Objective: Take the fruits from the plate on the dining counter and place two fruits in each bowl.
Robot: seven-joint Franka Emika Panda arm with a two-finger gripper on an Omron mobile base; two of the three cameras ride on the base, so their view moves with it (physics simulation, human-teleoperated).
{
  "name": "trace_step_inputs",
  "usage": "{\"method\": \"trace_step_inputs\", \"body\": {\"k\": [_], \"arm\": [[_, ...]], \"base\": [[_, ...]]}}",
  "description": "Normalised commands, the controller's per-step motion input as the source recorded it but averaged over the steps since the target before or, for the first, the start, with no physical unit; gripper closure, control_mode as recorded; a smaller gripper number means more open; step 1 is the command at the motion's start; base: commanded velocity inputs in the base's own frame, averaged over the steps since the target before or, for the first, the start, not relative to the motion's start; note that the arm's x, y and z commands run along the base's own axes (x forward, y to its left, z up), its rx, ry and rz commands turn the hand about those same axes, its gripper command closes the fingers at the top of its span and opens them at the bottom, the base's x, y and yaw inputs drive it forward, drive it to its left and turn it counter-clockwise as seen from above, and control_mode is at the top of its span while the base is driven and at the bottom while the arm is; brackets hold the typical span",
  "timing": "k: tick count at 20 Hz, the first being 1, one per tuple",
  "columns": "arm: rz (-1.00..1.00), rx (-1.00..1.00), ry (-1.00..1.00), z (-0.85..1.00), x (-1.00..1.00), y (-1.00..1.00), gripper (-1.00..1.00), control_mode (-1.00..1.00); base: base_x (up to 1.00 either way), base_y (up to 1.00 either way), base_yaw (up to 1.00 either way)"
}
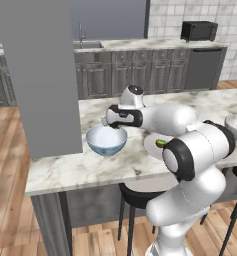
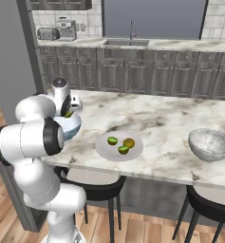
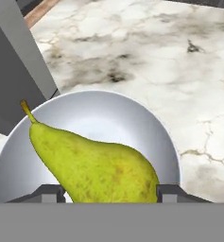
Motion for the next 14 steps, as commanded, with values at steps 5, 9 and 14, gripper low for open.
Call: {"method": "trace_step_inputs", "body": {"k": [5,9,14], "arm": [[0.00,0.00,0.10,-0.29,0.10,0.30,1.00,-1.00],[0.00,0.00,0.12,-0.28,0.06,0.18,1.00,-1.00],[0.00,0.00,0.07,-0.27,0.09,0.07,1.00,-1.00]], "base": [[0.00,0.00,0.00],[0.00,0.00,0.00],[0.00,0.00,0.00]]}}
